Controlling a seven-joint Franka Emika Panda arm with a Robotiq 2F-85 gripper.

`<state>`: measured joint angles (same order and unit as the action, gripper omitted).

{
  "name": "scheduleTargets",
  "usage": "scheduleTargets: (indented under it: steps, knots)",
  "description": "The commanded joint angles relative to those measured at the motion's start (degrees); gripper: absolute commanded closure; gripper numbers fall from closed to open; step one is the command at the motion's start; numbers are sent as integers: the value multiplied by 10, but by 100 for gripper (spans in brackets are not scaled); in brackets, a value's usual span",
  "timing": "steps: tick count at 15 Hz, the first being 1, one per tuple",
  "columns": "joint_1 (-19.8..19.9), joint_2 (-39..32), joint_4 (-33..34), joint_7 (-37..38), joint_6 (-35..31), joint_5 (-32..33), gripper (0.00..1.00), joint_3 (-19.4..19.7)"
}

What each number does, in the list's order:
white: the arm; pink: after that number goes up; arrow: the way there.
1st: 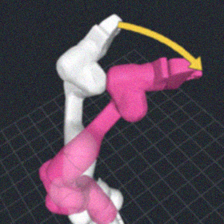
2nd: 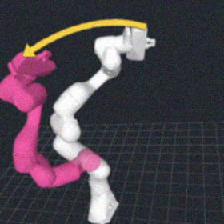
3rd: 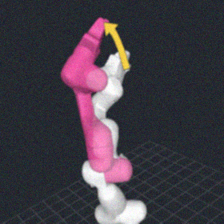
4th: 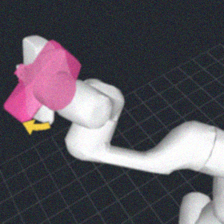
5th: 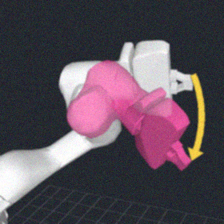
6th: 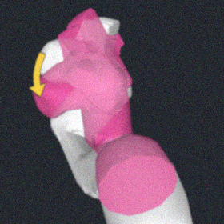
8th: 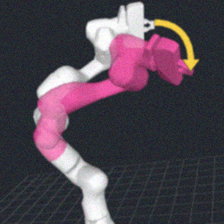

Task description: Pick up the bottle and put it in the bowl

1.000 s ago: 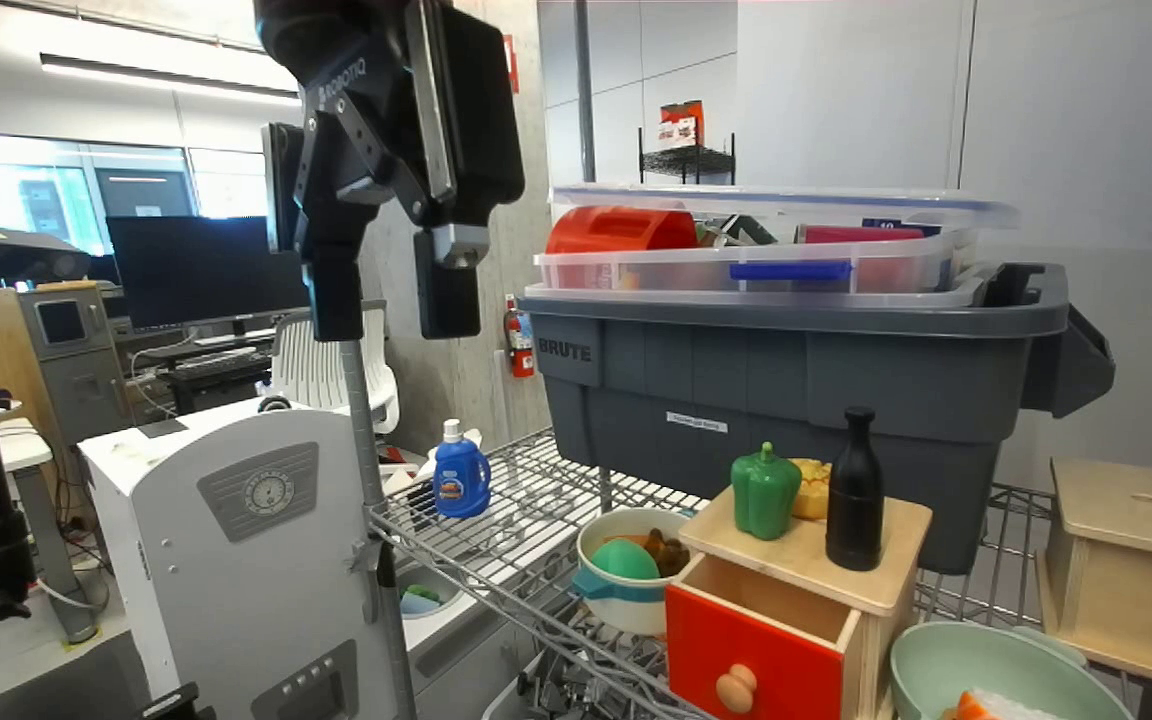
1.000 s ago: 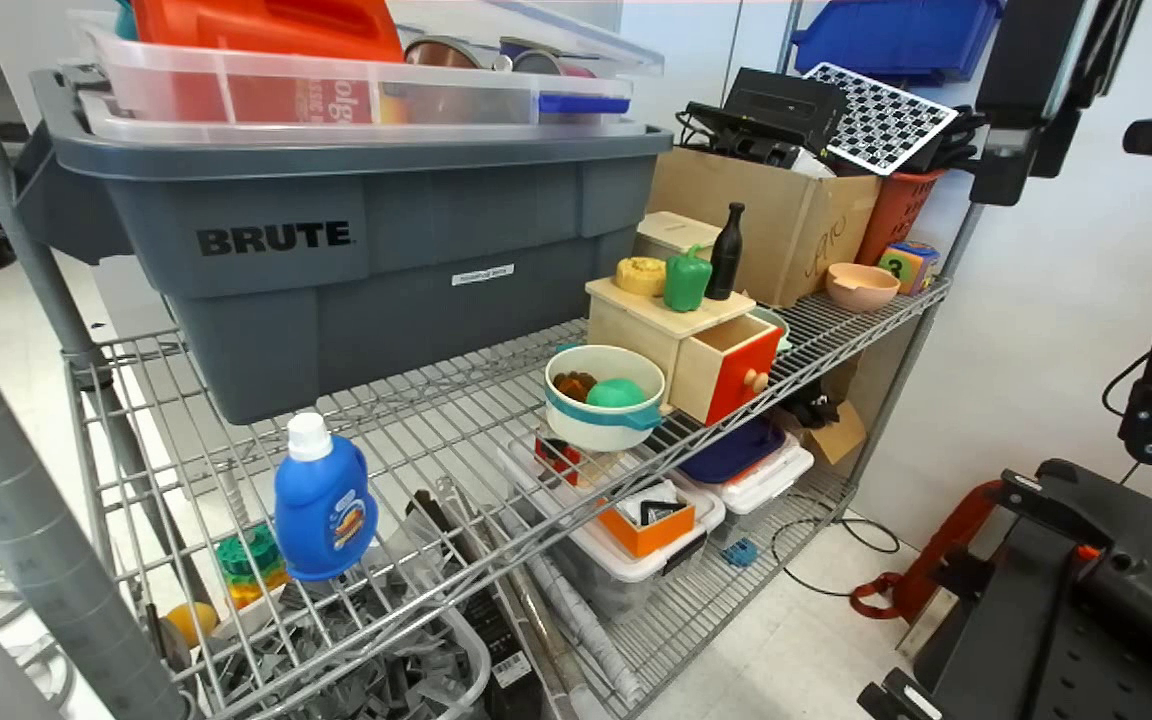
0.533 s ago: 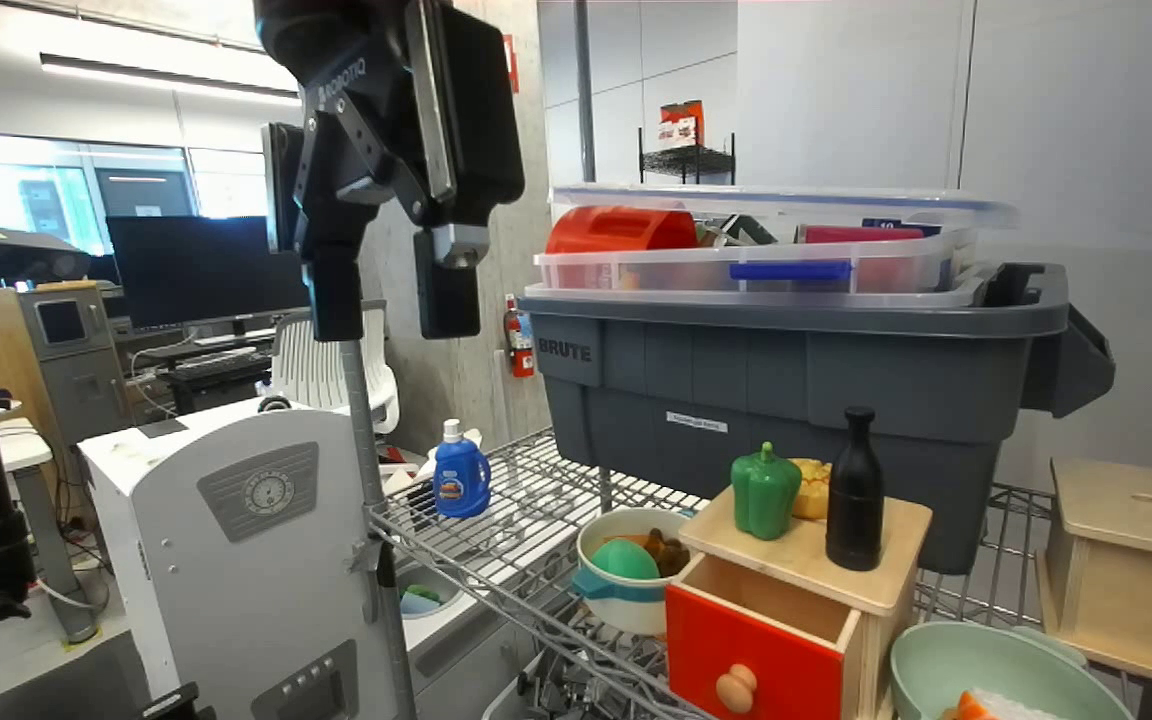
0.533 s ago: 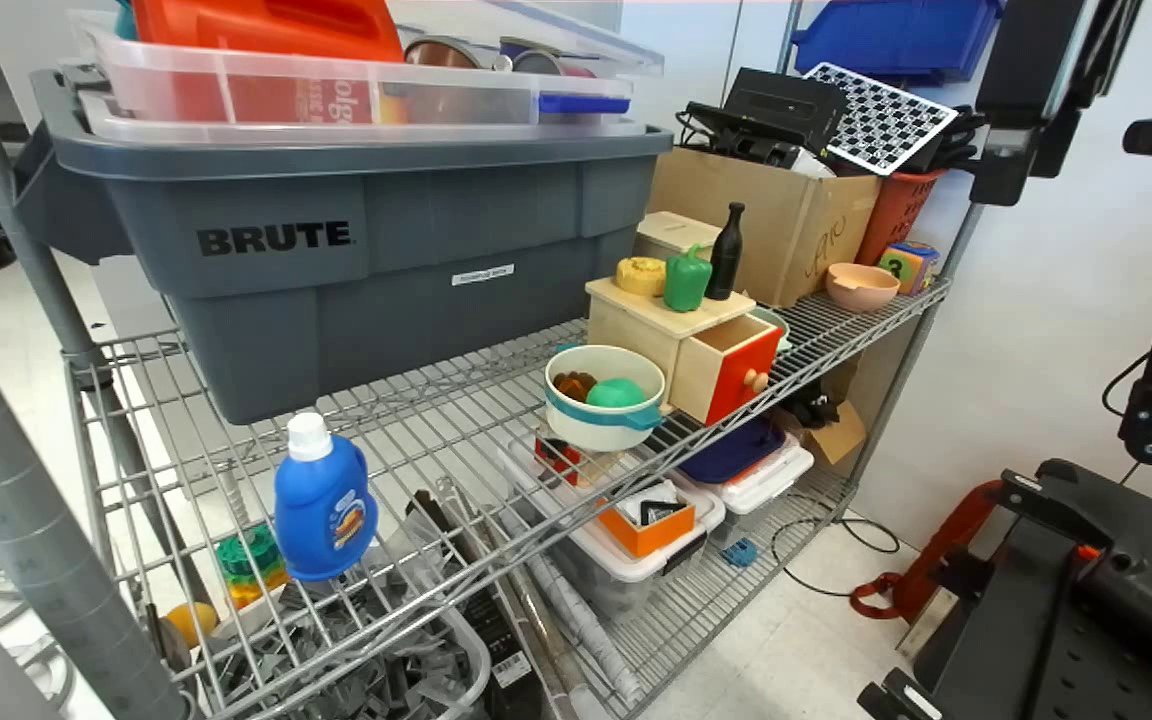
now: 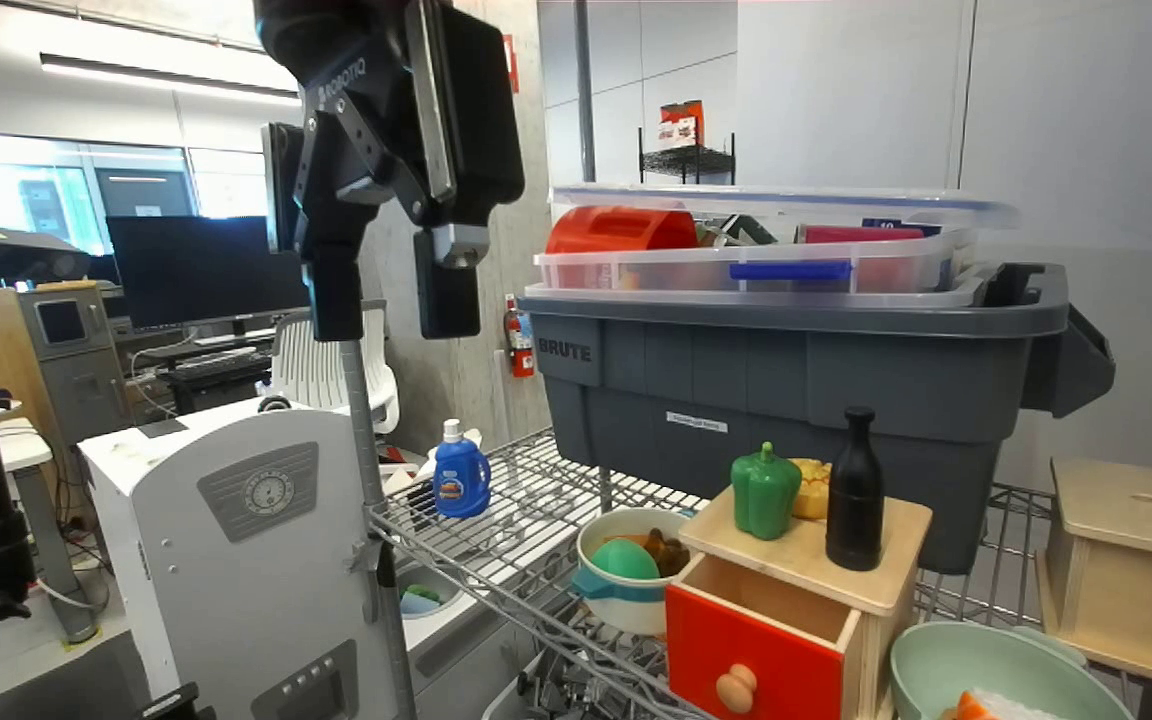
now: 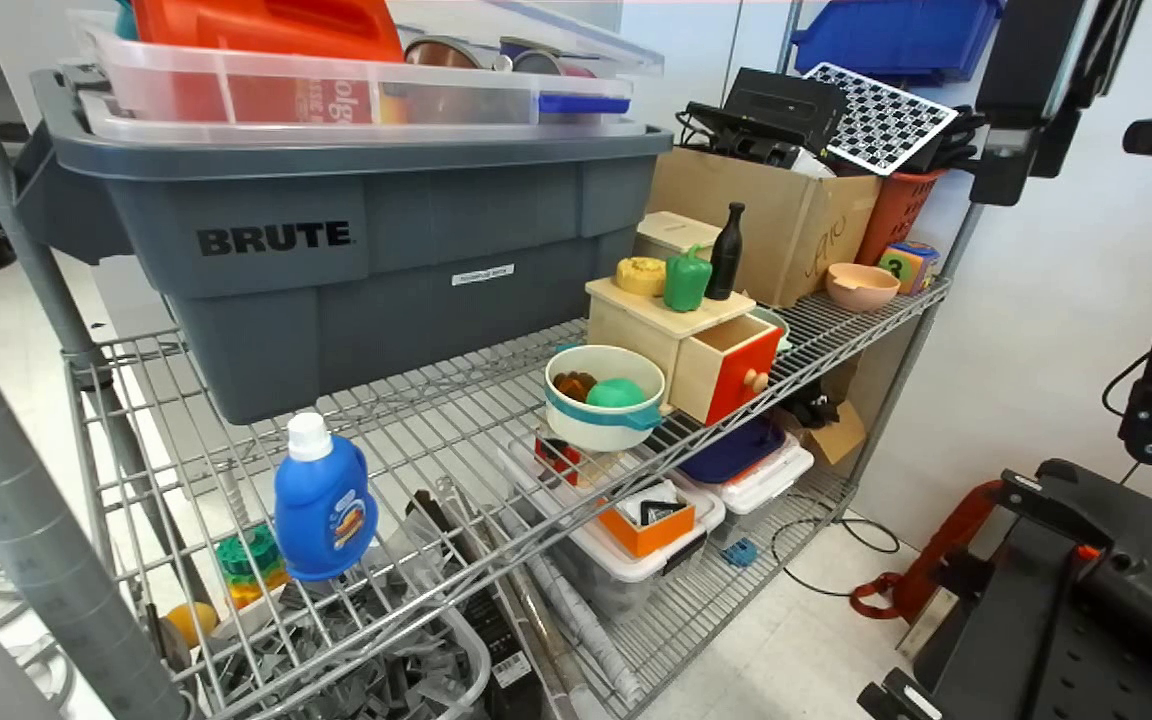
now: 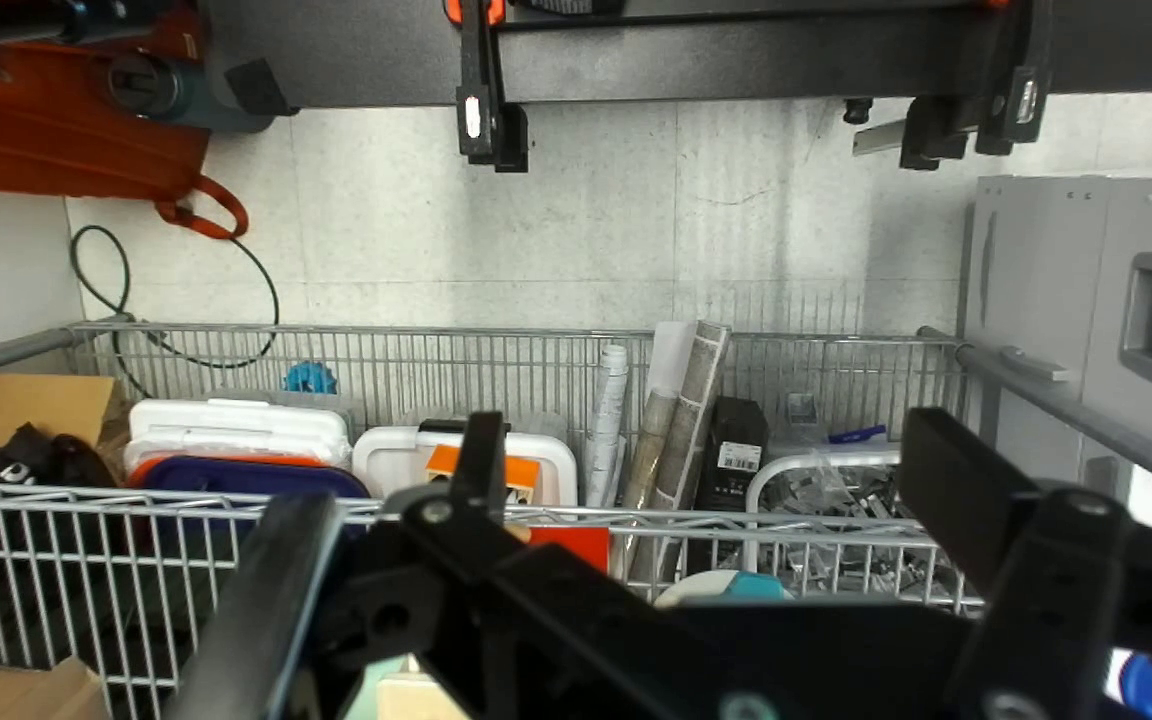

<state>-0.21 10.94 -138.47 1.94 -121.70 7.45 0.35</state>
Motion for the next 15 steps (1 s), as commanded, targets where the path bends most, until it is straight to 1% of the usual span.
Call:
scheduleTargets:
  steps: [1, 15]
  knots:
    - [3, 0, 1, 0, 1, -1, 0, -3]
    - [3, 0, 1, 0, 1, -1, 0, -3]
